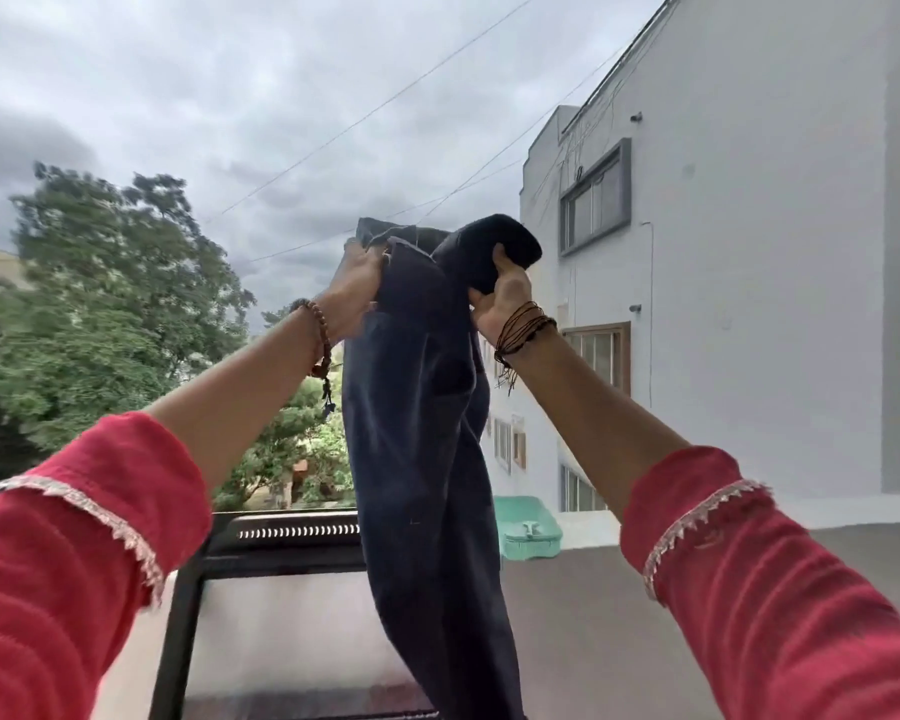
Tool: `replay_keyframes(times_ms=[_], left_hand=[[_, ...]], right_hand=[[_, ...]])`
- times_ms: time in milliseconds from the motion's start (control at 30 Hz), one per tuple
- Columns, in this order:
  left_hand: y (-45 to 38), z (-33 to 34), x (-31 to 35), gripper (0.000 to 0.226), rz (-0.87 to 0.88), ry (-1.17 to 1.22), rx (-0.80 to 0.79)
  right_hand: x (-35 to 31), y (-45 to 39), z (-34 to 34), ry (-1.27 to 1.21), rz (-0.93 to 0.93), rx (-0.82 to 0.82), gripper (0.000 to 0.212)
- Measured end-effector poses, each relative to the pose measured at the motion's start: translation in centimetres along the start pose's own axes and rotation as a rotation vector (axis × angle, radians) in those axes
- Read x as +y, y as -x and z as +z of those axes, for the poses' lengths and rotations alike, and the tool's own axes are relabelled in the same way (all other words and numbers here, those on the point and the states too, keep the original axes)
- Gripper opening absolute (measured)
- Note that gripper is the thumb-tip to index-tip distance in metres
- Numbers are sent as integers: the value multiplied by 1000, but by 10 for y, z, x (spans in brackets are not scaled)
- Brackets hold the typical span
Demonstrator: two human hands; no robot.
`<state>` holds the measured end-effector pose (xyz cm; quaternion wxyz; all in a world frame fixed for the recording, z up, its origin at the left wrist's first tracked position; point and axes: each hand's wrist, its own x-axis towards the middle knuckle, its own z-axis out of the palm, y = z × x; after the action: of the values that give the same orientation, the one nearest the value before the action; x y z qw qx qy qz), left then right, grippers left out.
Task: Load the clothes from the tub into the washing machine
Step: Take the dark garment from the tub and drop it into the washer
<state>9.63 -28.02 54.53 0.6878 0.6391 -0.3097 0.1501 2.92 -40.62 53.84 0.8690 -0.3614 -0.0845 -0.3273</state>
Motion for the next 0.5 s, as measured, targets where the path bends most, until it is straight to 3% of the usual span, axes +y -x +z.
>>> replay_keyframes(times_ms=[133,267,500], left_hand=[[-17,-41,13,12,-35,129,69],[-37,-81,38,34,-26,174,127],[-69,-131,79,30,49,291,165]], right_hand=[[18,-3,55,-50,-5,-38,18],[27,-1,106,-117,-28,-108,18],[32,-3,178,-112,-127,-143,42]])
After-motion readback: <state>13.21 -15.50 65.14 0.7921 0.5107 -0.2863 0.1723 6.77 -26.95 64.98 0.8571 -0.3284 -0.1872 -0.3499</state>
